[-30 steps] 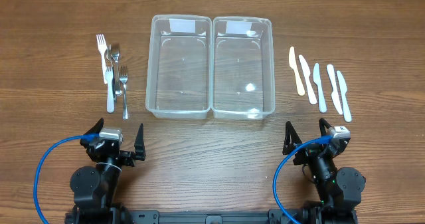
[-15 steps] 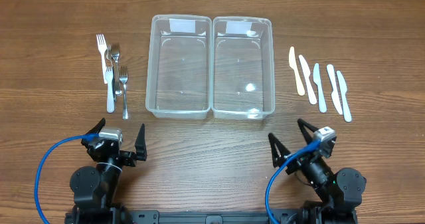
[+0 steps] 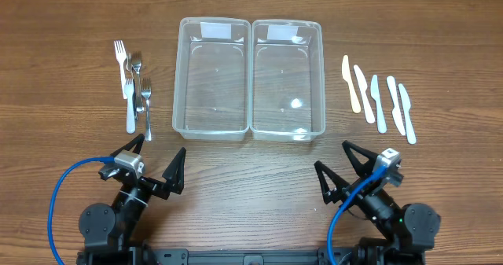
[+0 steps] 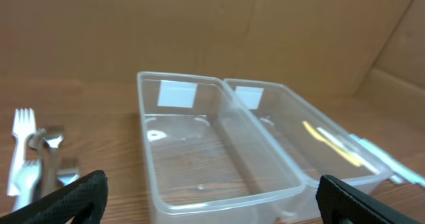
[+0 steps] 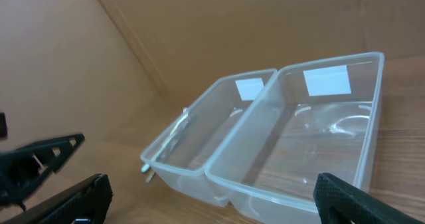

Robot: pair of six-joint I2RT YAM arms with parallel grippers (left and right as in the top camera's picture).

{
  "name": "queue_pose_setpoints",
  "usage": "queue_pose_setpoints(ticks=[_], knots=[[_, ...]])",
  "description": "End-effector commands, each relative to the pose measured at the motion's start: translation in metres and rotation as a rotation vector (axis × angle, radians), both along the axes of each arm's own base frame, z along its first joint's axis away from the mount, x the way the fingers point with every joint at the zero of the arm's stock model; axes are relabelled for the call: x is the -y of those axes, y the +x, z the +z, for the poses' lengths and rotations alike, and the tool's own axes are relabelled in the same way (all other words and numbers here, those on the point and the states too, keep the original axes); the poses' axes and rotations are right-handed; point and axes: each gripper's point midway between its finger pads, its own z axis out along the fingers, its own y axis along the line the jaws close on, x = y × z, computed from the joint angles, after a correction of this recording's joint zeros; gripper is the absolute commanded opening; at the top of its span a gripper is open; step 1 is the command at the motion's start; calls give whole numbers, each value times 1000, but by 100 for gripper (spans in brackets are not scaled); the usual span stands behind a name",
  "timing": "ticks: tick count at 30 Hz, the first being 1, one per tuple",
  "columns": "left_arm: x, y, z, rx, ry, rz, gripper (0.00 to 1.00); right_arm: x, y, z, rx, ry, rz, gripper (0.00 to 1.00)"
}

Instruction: Pack container

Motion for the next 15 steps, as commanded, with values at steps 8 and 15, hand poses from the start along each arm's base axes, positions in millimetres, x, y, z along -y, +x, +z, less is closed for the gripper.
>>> queue_pose_setpoints(ticks=[8, 15], knots=[[3, 3, 36, -174, -30, -17, 100, 23, 50, 58, -184, -30, -141, 100], [-3, 26, 62, -358, 58, -15, 100, 38, 103, 69, -355, -136, -188, 100]])
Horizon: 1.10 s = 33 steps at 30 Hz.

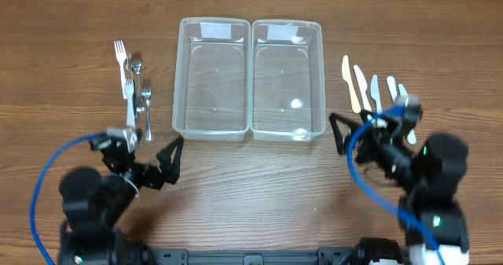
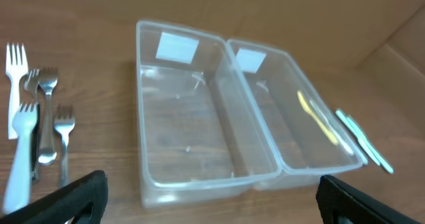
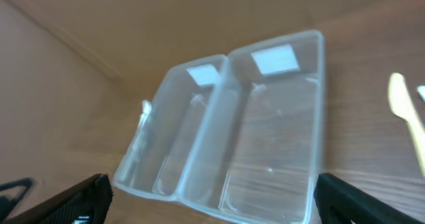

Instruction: Pack container

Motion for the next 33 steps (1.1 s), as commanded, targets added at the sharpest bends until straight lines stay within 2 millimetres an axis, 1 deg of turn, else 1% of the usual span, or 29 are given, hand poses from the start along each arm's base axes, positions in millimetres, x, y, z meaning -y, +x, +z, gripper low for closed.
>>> queue_pose_setpoints(ticks=[1, 4, 6, 7, 9, 12, 13, 15, 17, 21, 26, 29, 33], knots=[[-4, 17, 32, -39, 86, -18, 100, 18, 33, 24, -14, -96, -66, 100], [-10, 30, 43, -107, 142, -17, 100, 28, 53, 26, -73, -190, -71, 100], [-15, 39, 49, -143, 182, -20, 100, 41, 66, 26, -133, -258, -109, 100], [-20, 48, 54, -174, 213, -11, 100, 57, 79, 26, -189, -342, -153, 100], [-23, 56, 57, -200, 224, -6, 100, 68, 89, 27, -227, -412, -176, 100], [-25, 69, 57, -233, 224, -6, 100, 83, 108, 26, -290, -500, -195, 100], [-25, 75, 54, -250, 223, -8, 100, 85, 120, 23, -307, -534, -171, 100], [-26, 77, 48, -270, 221, -10, 100, 86, 131, 16, -316, -561, -144, 100], [-26, 78, 41, -301, 218, -14, 100, 90, 140, 4, -340, -581, -145, 100], [-25, 74, 27, -367, 212, -22, 100, 96, 152, -24, -406, -591, -141, 100], [-28, 68, 13, -435, 217, -16, 100, 104, 163, -73, -523, -586, -120, 100], [-29, 69, 11, -444, 219, -14, 100, 100, 167, -97, -574, -566, -87, 100], [-29, 71, 7, -458, 217, -15, 100, 87, 176, -117, -589, -502, -25, 100]])
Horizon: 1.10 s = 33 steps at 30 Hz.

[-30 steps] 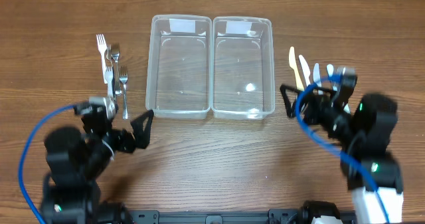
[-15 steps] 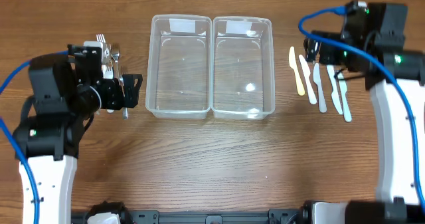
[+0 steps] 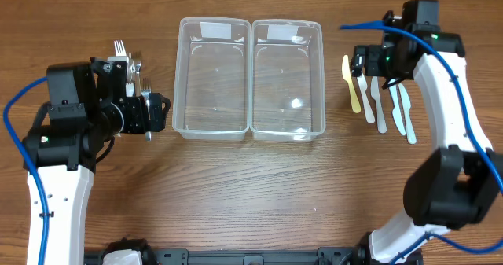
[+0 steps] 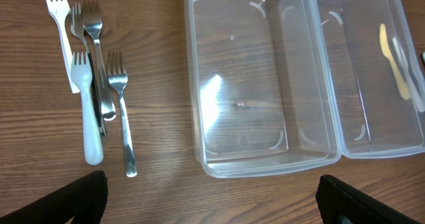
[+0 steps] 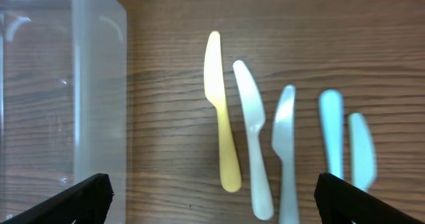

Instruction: Pack container

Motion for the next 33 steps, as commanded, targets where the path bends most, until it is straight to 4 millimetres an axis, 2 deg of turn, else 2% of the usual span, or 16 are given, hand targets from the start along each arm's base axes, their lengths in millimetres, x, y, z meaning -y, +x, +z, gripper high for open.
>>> queue_pose_setpoints(ticks=[1, 10, 13, 16, 19, 25, 33], knots=[[0, 5, 4, 10, 18, -16, 100, -9, 14, -3, 24, 61, 33, 100], [0, 9, -8, -30, 14, -17, 100, -9, 17, -64, -99, 74, 30, 100], [0, 10, -10, -39, 13, -17, 100, -16, 24, -78, -102, 117, 43, 100], [0, 11, -13, -48, 12, -17, 100, -26, 22, -84, -117, 178, 62, 100], [0, 11, -14, -52, 11, -17, 100, -27, 21, -86, -121, 181, 58, 100], [0, 12, -14, -52, 12, -17, 100, -24, 14, -94, -147, 163, 49, 78], [0, 12, -14, -52, 12, -17, 100, -14, 6, -111, -176, 110, 12, 77]])
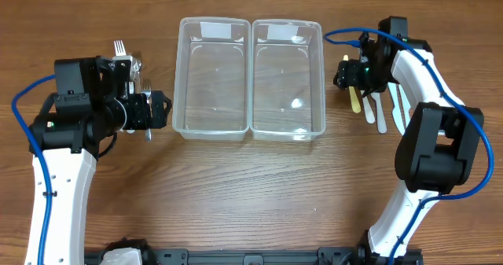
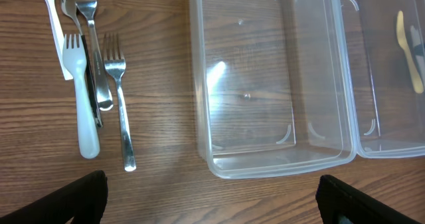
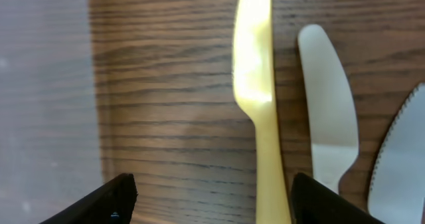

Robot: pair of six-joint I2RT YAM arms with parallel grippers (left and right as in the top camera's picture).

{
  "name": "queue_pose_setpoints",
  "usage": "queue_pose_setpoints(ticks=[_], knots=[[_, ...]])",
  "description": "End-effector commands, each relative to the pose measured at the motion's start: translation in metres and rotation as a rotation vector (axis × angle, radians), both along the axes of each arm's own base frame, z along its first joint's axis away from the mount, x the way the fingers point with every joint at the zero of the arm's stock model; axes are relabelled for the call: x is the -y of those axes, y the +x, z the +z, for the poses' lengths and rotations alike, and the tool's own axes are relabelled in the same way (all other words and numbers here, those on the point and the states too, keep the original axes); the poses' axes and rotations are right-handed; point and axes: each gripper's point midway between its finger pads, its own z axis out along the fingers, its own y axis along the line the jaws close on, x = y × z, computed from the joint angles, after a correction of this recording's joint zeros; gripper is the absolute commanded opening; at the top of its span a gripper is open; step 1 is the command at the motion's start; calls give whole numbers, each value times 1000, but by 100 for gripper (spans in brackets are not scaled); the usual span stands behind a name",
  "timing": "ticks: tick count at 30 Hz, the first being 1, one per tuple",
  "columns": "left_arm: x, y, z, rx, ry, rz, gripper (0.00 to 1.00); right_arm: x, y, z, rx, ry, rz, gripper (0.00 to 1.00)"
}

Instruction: Pack container

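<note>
Two clear plastic containers stand side by side, the left one (image 1: 214,134) and the right one (image 1: 287,135), both with nothing inside. Several forks (image 1: 134,84) lie to their left, metal and white plastic mixed (image 2: 86,84). Several plastic knives (image 1: 385,108) lie to the right. My left gripper (image 1: 157,112) hangs open between the forks and the left container (image 2: 199,98), nothing between its fingers (image 2: 209,201). My right gripper (image 1: 348,74) is open low over the yellow knife (image 3: 259,84), whose handle runs between the jaws (image 3: 212,201). A white knife (image 3: 329,104) lies just right of it.
White labels sit at the far ends of both containers. The right container's wall (image 3: 46,104) is close to the left of the yellow knife. The wooden table (image 1: 251,202) stretches toward the near edge.
My right gripper has come down and shifted left, from high over the row of knives to close over the yellow knife. The left gripper has barely shifted. Both stay open.
Both arms sat folded at the near table edge with grippers open. They then stood raised and further forward. Later the left gripper was beside the forks and the right above the knives. Now the right is low over the yellow knife.
</note>
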Motion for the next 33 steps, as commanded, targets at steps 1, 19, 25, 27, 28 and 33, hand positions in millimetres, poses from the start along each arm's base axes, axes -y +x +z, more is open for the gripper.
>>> queue_pose_setpoints(ticks=[1, 19, 25, 27, 28, 33], knots=[[1, 4, 7, 23, 15, -20, 100, 5, -5, -6, -15, -20, -19, 77], [1, 4, 7, 22, 15, -19, 100, 10, -16, -32, -42, -45, -90, 66], [1, 4, 7, 22, 15, -19, 100, 10, -23, -42, -55, -44, -90, 55], [1, 4, 7, 22, 15, -19, 100, 10, -26, -44, -63, -44, -91, 48], [1, 4, 7, 22, 15, -19, 100, 10, -27, -45, -65, -46, -91, 42], [1, 4, 7, 23, 15, -20, 100, 23, -30, -47, -85, -111, -154, 40]])
